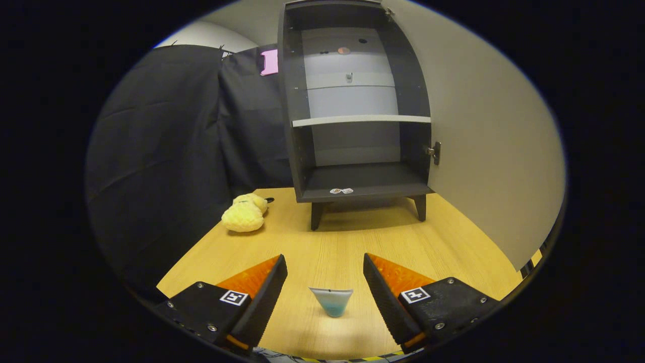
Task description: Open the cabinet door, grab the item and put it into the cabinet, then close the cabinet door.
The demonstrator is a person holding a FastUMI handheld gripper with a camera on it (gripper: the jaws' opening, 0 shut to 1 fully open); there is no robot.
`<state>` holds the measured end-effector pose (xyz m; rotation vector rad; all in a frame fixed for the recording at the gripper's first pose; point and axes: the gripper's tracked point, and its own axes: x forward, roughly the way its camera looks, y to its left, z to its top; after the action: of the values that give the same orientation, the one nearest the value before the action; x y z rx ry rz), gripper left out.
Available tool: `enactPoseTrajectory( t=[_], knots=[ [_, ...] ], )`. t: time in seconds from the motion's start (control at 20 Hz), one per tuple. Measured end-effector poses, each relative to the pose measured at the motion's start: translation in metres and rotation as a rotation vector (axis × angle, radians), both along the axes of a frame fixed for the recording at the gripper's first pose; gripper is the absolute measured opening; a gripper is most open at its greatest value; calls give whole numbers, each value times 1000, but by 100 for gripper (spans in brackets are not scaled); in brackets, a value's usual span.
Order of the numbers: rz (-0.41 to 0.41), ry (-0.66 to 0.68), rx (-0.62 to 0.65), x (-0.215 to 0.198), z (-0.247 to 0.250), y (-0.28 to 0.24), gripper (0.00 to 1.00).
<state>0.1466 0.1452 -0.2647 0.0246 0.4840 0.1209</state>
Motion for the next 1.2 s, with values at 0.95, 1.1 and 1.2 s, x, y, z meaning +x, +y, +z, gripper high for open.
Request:
enactPoseTrajectory(
  t=[0.95, 1.1, 1.2],
  knots=[
    [-21, 185, -39, 0, -51, -6, 52],
    [-19, 151, -49, 18, -17, -12, 52],
    [-19, 123, -48, 32, 9, -16, 52]
  ],
)
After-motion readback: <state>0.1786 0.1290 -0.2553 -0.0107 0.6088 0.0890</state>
